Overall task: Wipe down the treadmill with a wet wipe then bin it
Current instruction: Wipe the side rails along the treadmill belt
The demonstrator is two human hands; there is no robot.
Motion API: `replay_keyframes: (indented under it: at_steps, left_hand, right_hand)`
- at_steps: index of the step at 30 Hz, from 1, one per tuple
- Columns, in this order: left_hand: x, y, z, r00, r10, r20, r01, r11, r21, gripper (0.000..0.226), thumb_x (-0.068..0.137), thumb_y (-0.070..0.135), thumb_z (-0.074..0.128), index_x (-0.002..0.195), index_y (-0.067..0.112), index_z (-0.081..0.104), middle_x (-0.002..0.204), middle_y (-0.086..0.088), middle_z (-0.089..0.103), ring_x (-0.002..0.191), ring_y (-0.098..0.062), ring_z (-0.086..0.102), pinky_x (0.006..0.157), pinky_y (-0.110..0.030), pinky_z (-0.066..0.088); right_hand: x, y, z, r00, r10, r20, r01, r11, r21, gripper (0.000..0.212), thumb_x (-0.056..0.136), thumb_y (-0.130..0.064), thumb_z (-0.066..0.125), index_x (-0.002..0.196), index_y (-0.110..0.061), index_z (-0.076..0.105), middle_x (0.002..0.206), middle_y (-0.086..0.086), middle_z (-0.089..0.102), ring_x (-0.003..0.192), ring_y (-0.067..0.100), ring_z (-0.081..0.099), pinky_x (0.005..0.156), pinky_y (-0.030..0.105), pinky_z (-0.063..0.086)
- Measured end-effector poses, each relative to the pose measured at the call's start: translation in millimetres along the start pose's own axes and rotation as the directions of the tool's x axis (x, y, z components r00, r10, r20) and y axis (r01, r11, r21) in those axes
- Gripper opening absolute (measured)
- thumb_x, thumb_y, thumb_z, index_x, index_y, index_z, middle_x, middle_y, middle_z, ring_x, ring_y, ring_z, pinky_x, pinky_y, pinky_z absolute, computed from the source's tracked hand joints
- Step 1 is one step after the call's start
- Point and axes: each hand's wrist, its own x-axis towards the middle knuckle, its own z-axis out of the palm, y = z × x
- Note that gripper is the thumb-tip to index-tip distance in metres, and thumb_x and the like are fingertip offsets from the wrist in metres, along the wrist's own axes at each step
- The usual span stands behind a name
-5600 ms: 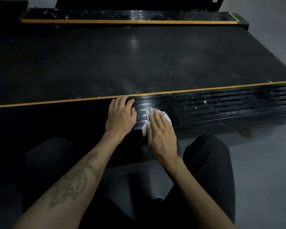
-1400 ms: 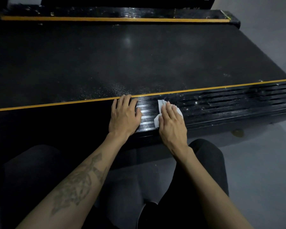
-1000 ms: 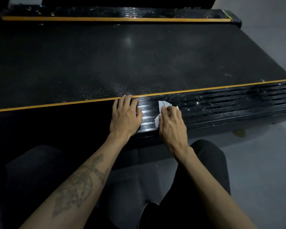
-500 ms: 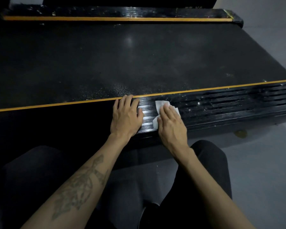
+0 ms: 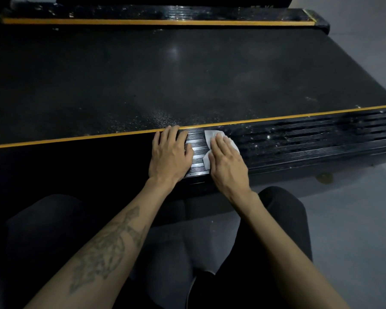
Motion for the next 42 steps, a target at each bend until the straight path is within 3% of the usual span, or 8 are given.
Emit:
replay_keyframes:
  at_steps: [4,7,11,19,27,31,37,42]
  left_hand:
    - [-0.3,0.8,0.0,1.0,0.0,-0.001,0.0,1.0,-0.007,0.041,0.102,0.032,0.05,0.136,0.011,0.06,0.144,-0.011,0.055,0.139,-0.03,0.046,0.119,-0.052,0.032]
    - [0.3,-0.2,0.3,1.0,0.0,-0.007,0.0,1.0,-0.002,0.041,0.102,0.032,0.05,0.136,0.011,0.06,0.144,-0.011,0.055,0.139,-0.03,0.046,0.119,-0.052,0.033]
    - [0.6,-0.8,1.1,1.0,0.0,-0.007,0.0,1.0,0.0,0.041,0.101,0.032,0.05,0.135,0.011,0.06,0.143,-0.011,0.055,0.138,-0.03,0.047,0.119,-0.052,0.033]
    - [0.3,-0.9,0.7,1.0,0.002,-0.017,-0.002,1.0,-0.005,0.045,0.1,0.035,0.042,0.133,0.011,0.061,0.141,-0.011,0.057,0.137,-0.031,0.048,0.117,-0.053,0.035]
    - [0.0,-2.8,3.8,1.0,0.001,0.003,-0.001,1.0,-0.012,0.042,0.101,0.033,0.049,0.135,0.011,0.061,0.143,-0.011,0.055,0.139,-0.03,0.046,0.118,-0.052,0.033]
    - [0.4,-1.8,3.1,1.0,-0.001,-0.002,0.001,1.0,-0.005,0.044,0.1,0.034,0.045,0.134,0.011,0.061,0.143,-0.011,0.055,0.138,-0.03,0.047,0.119,-0.052,0.033]
    - [0.0,-1.8,3.2,1.0,0.0,-0.001,0.0,1.0,-0.005,0.042,0.1,0.034,0.047,0.133,0.011,0.061,0.142,-0.011,0.056,0.138,-0.03,0.047,0.118,-0.052,0.034]
    - [0.5,-2.2,3.1,1.0,0.002,0.006,-0.002,1.0,-0.003,0.05,0.099,0.038,0.037,0.134,0.012,0.061,0.142,-0.01,0.056,0.138,-0.03,0.047,0.118,-0.052,0.033]
  right_hand:
    - [11.8,19.0,-2.5,0.991,0.059,0.122,-0.064,0.997,0.032,0.063,0.106,-0.034,0.018,0.149,0.002,0.047,0.158,0.021,0.041,0.149,0.033,0.036,0.125,0.041,0.027]
    - [0.4,8.4,-5.1,0.995,0.092,0.034,-0.091,0.996,-0.004,0.056,0.106,-0.026,0.026,0.14,0.008,0.054,0.149,0.027,0.05,0.141,0.037,0.047,0.121,0.045,0.035]
    - [2.1,1.5,-4.2,0.998,0.021,0.064,-0.025,0.998,0.064,0.042,0.106,-0.016,0.045,0.142,0.004,0.054,0.15,0.023,0.05,0.143,0.036,0.045,0.124,0.035,0.021]
    - [13.2,13.5,2.7,0.972,0.078,0.222,-0.066,0.996,-0.058,0.067,0.105,-0.032,0.004,0.153,0.002,0.036,0.16,0.023,0.037,0.153,0.036,0.027,0.126,0.046,0.02]
    - [39.7,28.8,14.6,0.951,-0.015,0.31,0.028,0.999,-0.035,0.076,0.103,-0.042,-0.01,0.157,-0.009,0.032,0.164,0.013,0.033,0.156,0.028,0.021,0.126,0.043,0.017]
    - [21.3,6.9,5.3,0.96,0.143,0.241,-0.142,0.99,-0.022,0.069,0.103,-0.039,0.005,0.155,-0.006,0.037,0.163,0.018,0.033,0.153,0.033,0.027,0.125,0.046,0.024]
    - [41.7,15.3,17.9,0.94,-0.035,0.339,0.039,0.999,-0.006,0.068,0.104,-0.037,0.001,0.155,-0.006,0.034,0.161,0.016,0.035,0.154,0.031,0.025,0.126,0.043,0.019]
    - [41.0,19.9,6.0,0.958,0.111,0.264,-0.114,0.993,-0.003,0.073,0.099,-0.042,0.002,0.155,-0.009,0.036,0.164,0.017,0.031,0.153,0.034,0.025,0.126,0.044,0.018]
